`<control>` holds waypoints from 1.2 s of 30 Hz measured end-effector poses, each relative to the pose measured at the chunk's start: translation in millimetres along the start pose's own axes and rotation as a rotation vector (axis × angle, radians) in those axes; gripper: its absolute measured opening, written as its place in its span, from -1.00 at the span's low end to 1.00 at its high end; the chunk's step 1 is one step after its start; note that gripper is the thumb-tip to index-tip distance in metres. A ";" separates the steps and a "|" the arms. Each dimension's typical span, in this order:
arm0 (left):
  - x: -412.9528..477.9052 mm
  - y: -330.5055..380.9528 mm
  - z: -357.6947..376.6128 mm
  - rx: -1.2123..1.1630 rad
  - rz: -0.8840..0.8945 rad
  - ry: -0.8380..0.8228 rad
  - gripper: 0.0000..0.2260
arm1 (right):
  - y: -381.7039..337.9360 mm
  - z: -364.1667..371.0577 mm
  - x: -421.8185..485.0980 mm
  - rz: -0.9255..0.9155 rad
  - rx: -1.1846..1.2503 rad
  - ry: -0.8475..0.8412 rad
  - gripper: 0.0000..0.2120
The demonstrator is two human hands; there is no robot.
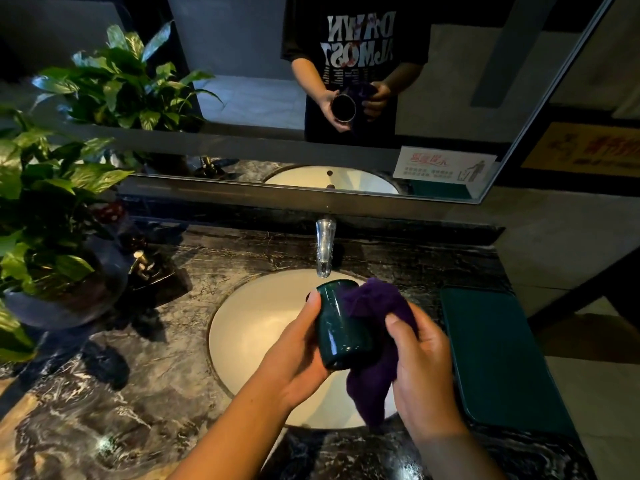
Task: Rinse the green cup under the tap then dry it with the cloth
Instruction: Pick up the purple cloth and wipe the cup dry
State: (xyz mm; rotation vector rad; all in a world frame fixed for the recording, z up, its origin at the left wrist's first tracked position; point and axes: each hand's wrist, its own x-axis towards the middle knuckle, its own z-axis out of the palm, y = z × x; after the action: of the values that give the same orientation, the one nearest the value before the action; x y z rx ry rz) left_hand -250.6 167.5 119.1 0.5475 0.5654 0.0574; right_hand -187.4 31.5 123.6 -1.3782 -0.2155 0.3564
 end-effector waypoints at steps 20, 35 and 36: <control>13.4 6.1 -5.8 0.068 0.074 0.070 -0.29 | 3.4 12.4 -23.2 -0.417 -0.538 -0.341 -0.68; 14.7 -0.6 -3.7 0.215 0.110 0.100 -0.30 | 4.0 19.4 -15.8 -0.457 -0.715 -0.343 -0.57; 15.6 1.2 -6.3 0.177 0.098 0.084 -0.31 | 3.4 18.1 -18.8 -0.446 -0.694 -0.357 -0.58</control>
State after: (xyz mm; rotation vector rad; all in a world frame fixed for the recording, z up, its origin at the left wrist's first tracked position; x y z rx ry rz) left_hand -240.6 174.6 107.5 0.7481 0.6291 0.1246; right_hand -211.7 41.6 124.7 -1.8788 -0.9972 0.1479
